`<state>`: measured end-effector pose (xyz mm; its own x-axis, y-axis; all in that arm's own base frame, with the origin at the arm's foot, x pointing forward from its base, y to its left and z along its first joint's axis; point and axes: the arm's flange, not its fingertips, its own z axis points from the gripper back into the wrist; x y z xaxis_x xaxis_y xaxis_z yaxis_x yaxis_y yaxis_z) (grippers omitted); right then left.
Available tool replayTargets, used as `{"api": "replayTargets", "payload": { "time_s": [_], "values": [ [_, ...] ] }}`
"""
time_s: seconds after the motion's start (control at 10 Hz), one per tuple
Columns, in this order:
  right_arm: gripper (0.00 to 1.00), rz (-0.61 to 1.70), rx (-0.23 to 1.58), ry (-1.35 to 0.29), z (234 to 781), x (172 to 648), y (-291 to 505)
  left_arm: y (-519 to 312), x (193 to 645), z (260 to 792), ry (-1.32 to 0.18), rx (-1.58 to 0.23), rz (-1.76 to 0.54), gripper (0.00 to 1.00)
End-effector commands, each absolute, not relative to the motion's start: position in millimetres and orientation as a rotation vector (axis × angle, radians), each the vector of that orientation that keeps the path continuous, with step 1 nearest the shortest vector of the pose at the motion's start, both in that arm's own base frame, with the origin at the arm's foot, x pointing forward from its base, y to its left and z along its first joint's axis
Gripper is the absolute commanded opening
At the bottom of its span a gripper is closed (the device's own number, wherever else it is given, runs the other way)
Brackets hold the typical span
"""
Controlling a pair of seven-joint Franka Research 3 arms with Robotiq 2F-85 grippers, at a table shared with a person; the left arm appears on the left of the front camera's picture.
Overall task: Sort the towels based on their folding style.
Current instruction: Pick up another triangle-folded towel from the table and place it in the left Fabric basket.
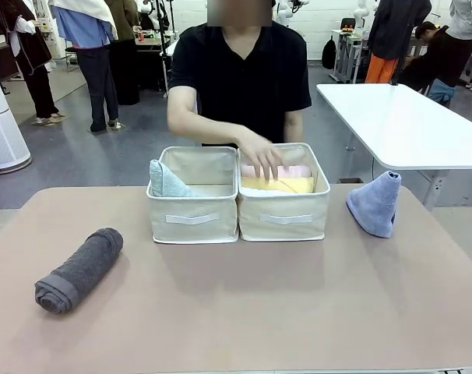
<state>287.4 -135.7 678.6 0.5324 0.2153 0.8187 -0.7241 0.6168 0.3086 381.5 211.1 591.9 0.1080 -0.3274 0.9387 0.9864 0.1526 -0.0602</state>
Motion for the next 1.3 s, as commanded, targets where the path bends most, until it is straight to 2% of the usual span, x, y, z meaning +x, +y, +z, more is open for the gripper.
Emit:
{"api": "replayTargets", "payload": {
  "time_s": [0.0, 0.3, 0.5, 0.7, 0.9, 1.1, 1.2],
  "values": [
    [1.00, 0.618, 0.701, -0.827, 679, 287, -136, 209, 378, 588, -0.963, -0.909, -1.203, 1.00],
    [1.00, 0.668, 0.364, -0.607, 678, 281, -51, 209, 378, 588, -0.963, -0.909, -1.203, 1.00],
    [1.00, 0.609, 0.131, -0.583, 662, 298, -13, 209, 378, 588, -0.963, -0.909, -1.203, 1.00],
    [1.00, 0.473, 0.072, -0.543, 625, 332, -5, 209, 378, 588, -0.963, -0.909, -1.203, 1.00],
    [1.00, 0.396, 0.127, -0.496, 591, 367, -10, 209, 378, 588, -0.963, -0.909, -1.203, 1.00],
    [1.00, 0.468, 0.267, -0.478, 604, 362, -15, 209, 378, 588, -0.963, -0.909, -1.203, 1.00],
    [1.00, 0.421, 0.114, -0.474, 580, 366, -9, 209, 378, 588, -0.963, -0.909, -1.203, 1.00]
  ]
}}
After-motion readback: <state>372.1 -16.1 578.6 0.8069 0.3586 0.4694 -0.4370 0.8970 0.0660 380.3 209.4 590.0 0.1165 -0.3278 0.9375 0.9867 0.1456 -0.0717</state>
